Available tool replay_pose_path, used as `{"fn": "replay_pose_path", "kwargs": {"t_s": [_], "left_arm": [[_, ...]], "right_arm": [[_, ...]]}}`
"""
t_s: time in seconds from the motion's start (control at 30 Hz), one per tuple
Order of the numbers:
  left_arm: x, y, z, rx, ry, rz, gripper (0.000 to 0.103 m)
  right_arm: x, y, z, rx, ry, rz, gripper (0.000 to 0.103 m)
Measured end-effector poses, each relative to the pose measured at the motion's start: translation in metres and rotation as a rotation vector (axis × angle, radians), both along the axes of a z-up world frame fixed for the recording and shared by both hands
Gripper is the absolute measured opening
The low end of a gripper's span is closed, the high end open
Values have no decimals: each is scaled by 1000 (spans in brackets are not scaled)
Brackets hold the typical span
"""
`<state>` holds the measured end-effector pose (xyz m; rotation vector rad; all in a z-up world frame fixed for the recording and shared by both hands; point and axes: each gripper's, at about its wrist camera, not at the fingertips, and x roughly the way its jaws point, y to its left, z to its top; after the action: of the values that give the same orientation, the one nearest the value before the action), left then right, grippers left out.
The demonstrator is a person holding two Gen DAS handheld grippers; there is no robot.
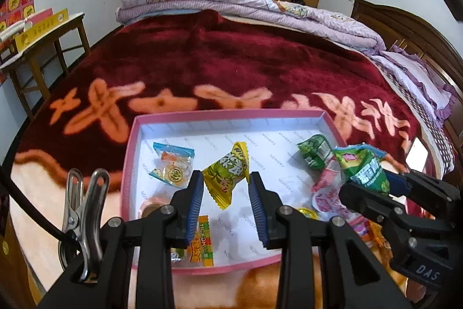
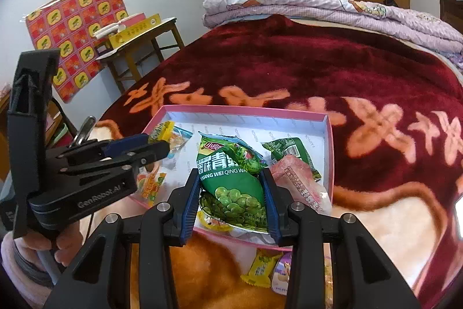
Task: Organize snacks
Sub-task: 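Carry the yellow candy and pea bag over the tray and open both tools, then move both tools back to the snacks beside the tray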
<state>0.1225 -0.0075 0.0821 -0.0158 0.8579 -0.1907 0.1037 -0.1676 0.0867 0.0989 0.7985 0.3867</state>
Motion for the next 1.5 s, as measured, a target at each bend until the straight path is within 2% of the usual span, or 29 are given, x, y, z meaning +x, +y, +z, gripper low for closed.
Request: {"fn": "replay_pose_path", "kwargs": {"t_s": [0.27, 0.47, 0.73, 0.9, 1.2, 1.37, 1.5], "left_arm": [[14, -4, -29, 29, 42, 9, 34], [18, -9, -35, 62, 35, 5, 34], [15, -8, -30, 57, 33, 13, 39], [7, -9, -26, 60, 30, 13, 42], [-15, -11, -12, 20, 19, 6, 42], [-29, -16, -10, -24, 40, -17, 42], [-43, -26, -11, -30, 57, -36, 42]], "right_arm": [[14, 5, -13, -24, 10, 4, 41], [19, 7, -16, -16, 4, 12, 41], [20, 5, -13, 4, -15, -2, 43], [15, 4, -9, 5, -41, -3, 53], [-9, -5, -1, 36, -63, -9, 54], [-27, -14, -5, 2, -36, -21, 54], [-38, -23, -13, 9, -1, -13, 54]]}}
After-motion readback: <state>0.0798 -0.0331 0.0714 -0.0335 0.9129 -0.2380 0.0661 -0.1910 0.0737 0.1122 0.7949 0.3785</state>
